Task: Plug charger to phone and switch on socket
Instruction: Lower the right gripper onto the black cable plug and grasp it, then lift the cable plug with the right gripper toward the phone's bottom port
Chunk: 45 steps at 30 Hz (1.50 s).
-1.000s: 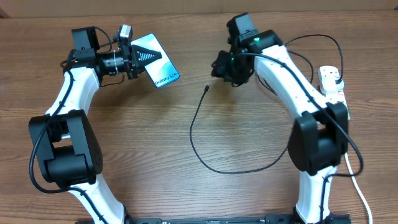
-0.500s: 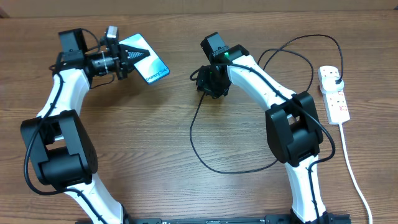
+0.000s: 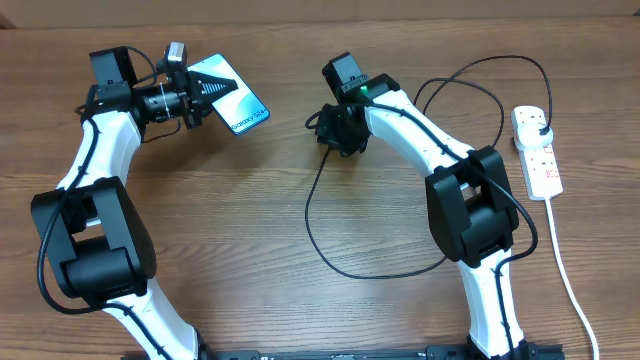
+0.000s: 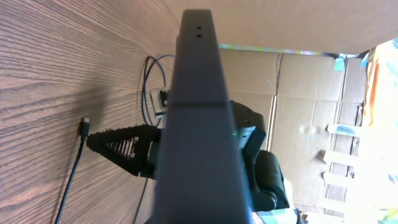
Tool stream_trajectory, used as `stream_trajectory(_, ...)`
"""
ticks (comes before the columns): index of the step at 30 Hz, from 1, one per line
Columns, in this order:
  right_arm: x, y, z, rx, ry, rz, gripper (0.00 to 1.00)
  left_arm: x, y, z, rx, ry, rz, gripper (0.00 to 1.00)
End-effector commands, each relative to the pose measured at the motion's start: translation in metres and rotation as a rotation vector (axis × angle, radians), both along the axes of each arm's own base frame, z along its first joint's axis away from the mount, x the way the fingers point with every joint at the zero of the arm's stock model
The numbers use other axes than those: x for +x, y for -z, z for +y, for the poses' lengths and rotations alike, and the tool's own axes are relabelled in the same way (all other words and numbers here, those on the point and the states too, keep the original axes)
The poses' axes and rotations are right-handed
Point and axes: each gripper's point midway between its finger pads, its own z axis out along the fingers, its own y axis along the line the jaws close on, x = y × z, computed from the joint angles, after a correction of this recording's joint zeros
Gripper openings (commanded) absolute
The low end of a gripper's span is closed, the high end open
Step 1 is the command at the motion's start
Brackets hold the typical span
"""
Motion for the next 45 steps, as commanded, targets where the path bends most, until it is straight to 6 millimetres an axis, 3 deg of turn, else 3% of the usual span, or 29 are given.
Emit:
stream_trajectory(1, -0.004, 0.014, -0.004, -0.022, 0.034, 0.018, 0.32, -0.003, -0.009, -0.003, -0.029, 0.029, -0.016, 0.04)
stream_trajectory(14, 0.003, 0.028, -0.006, -0.026, 0.062, -0.014, 0.31, -0.002, -0.006, -0.010, -0.023, 0.030, 0.006, 0.04)
stream_trajectory(27, -0.013, 0.051, -0.012, -0.042, 0.072, 0.030, 0.26, -0.002, -0.005, -0.010, -0.019, 0.028, 0.011, 0.04)
stream_trajectory(30, -0.016, 0.057, -0.013, -0.045, 0.071, 0.035, 0.24, -0.001, -0.004, -0.010, -0.013, 0.021, 0.016, 0.04)
stream_trajectory(33, -0.019, 0.061, -0.014, -0.047, 0.071, 0.039, 0.13, -0.001, -0.004, -0.010, -0.013, 0.021, 0.016, 0.04)
stream_trajectory(37, -0.016, 0.060, -0.013, -0.043, 0.053, 0.020, 0.04, 0.000, -0.003, -0.009, -0.004, 0.013, 0.017, 0.04)
stream_trajectory(41, -0.012, 0.054, -0.006, -0.018, -0.076, -0.022, 0.04, 0.000, -0.003, -0.009, -0.005, 0.013, 0.017, 0.04)
stream_trajectory(45, -0.015, 0.029, 0.004, 0.117, -0.208, -0.014, 0.04, 0.000, -0.003, -0.009, -0.006, 0.015, 0.017, 0.04)
